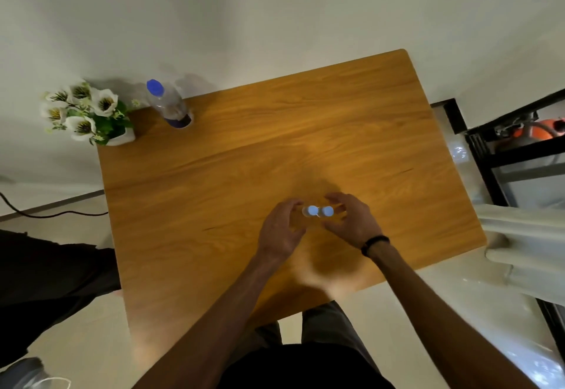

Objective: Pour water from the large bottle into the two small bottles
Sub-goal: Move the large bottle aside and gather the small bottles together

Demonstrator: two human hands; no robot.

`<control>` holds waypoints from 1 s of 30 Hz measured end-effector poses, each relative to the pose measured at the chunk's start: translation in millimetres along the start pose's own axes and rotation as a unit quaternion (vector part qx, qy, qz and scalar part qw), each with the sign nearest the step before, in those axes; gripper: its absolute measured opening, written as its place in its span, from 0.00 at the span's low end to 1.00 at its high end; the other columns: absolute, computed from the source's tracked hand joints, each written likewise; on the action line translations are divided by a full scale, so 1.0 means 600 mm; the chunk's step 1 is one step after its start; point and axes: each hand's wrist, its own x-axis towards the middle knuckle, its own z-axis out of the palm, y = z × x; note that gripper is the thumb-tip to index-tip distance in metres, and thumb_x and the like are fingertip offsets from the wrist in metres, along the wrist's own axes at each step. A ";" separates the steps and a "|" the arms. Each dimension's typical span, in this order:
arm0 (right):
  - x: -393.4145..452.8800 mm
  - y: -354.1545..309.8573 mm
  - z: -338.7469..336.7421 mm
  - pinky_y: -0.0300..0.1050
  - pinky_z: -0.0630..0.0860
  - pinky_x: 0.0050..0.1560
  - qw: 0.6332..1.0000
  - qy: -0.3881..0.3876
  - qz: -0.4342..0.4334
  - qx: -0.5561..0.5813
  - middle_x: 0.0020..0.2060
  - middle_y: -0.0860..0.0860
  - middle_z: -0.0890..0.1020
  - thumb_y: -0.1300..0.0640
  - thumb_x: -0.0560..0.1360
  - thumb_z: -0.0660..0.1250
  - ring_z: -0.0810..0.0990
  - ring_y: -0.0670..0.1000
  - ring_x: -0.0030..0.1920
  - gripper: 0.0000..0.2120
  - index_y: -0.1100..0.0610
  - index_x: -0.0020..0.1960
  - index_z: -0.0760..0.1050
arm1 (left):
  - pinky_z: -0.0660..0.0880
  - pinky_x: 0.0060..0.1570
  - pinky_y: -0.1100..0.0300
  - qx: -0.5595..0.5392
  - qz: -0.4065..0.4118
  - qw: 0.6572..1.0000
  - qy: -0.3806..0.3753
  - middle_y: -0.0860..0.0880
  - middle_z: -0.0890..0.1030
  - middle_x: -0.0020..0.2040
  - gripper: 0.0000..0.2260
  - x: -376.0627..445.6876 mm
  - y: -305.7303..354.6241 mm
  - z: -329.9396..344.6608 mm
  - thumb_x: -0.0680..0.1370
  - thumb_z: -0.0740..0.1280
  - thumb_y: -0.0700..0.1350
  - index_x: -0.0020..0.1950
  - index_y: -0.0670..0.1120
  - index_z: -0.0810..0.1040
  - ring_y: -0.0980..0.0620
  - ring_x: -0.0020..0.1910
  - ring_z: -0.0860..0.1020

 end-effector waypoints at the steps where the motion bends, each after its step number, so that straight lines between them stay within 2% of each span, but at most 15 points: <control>1: 0.004 0.001 0.008 0.47 0.79 0.55 1.000 0.010 -0.011 0.015 0.65 0.51 0.79 0.58 0.71 0.80 0.80 0.50 0.56 0.29 0.54 0.70 0.75 | 0.76 0.59 0.60 -0.002 0.003 1.000 0.014 0.53 0.79 0.64 0.24 0.000 0.007 0.006 0.75 0.76 0.44 0.70 0.51 0.75 0.55 0.59 0.78; 3: 0.012 0.004 0.014 0.43 0.77 0.53 0.999 0.024 -0.031 0.032 0.63 0.51 0.80 0.57 0.73 0.78 0.81 0.50 0.56 0.23 0.56 0.67 0.78 | 0.76 0.59 0.57 -0.011 0.000 0.999 0.037 0.53 0.79 0.63 0.21 0.000 0.021 0.016 0.77 0.75 0.46 0.69 0.52 0.76 0.54 0.59 0.79; 6: 0.025 0.010 0.013 0.49 0.79 0.56 0.997 0.029 -0.063 0.015 0.58 0.54 0.84 0.56 0.76 0.76 0.82 0.54 0.56 0.16 0.59 0.61 0.82 | 0.77 0.59 0.54 -0.005 -0.005 0.998 0.058 0.54 0.81 0.62 0.17 0.004 0.035 0.030 0.79 0.73 0.48 0.67 0.51 0.78 0.53 0.59 0.79; 10: 0.040 0.025 -0.002 0.49 0.81 0.55 0.997 0.026 -0.074 0.023 0.55 0.53 0.85 0.55 0.76 0.76 0.83 0.53 0.54 0.14 0.59 0.59 0.83 | 0.78 0.58 0.51 -0.006 -0.014 0.996 0.092 0.53 0.84 0.59 0.12 0.015 0.057 0.037 0.81 0.71 0.50 0.64 0.50 0.81 0.52 0.56 0.81; 13: 0.046 0.037 -0.007 0.45 0.80 0.52 0.996 0.012 -0.080 0.034 0.53 0.51 0.85 0.53 0.76 0.76 0.82 0.49 0.51 0.12 0.56 0.57 0.83 | 0.79 0.52 0.54 -0.017 -0.008 0.995 0.097 0.58 0.84 0.53 0.08 0.024 0.072 0.038 0.81 0.70 0.53 0.59 0.53 0.82 0.59 0.51 0.81; 17: 0.053 0.048 -0.010 0.48 0.81 0.50 0.995 -0.022 -0.089 0.047 0.51 0.50 0.86 0.55 0.76 0.75 0.83 0.50 0.50 0.10 0.55 0.56 0.83 | 0.80 0.51 0.54 -0.031 -0.033 0.994 0.096 0.57 0.85 0.53 0.10 0.034 0.088 0.044 0.80 0.72 0.52 0.60 0.51 0.83 0.60 0.51 0.81; 20: 0.068 0.056 -0.033 0.40 0.81 0.46 0.993 -0.009 -0.060 0.100 0.50 0.46 0.85 0.53 0.74 0.77 0.84 0.47 0.49 0.13 0.53 0.56 0.81 | 0.81 0.54 0.52 -0.019 -0.036 0.992 0.116 0.52 0.86 0.55 0.14 0.051 0.104 0.051 0.79 0.74 0.48 0.63 0.47 0.83 0.56 0.53 0.83; 23: 0.097 0.067 -0.080 0.39 0.81 0.44 0.990 0.018 -0.041 0.131 0.48 0.44 0.84 0.50 0.70 0.80 0.83 0.42 0.46 0.19 0.51 0.56 0.77 | 0.81 0.54 0.51 -0.013 -0.035 0.990 0.134 0.51 0.86 0.55 0.15 0.090 0.134 0.059 0.78 0.75 0.48 0.64 0.46 0.83 0.53 0.53 0.84; 27: 0.162 0.079 -0.174 0.43 0.82 0.44 0.989 0.058 -0.044 0.129 0.48 0.46 0.83 0.46 0.69 0.81 0.83 0.44 0.46 0.22 0.52 0.56 0.76 | 0.82 0.53 0.49 -0.027 -0.026 0.988 0.147 0.50 0.85 0.58 0.18 0.181 0.192 0.064 0.78 0.74 0.49 0.67 0.46 0.81 0.52 0.53 0.83; 30: 0.223 0.083 -0.251 0.43 0.81 0.44 0.987 0.089 -0.047 0.127 0.45 0.45 0.82 0.48 0.68 0.82 0.83 0.45 0.45 0.21 0.52 0.53 0.76 | 0.82 0.52 0.50 -0.040 0.001 0.988 0.147 0.50 0.85 0.58 0.19 0.263 0.239 0.062 0.79 0.74 0.50 0.68 0.46 0.81 0.52 0.53 0.83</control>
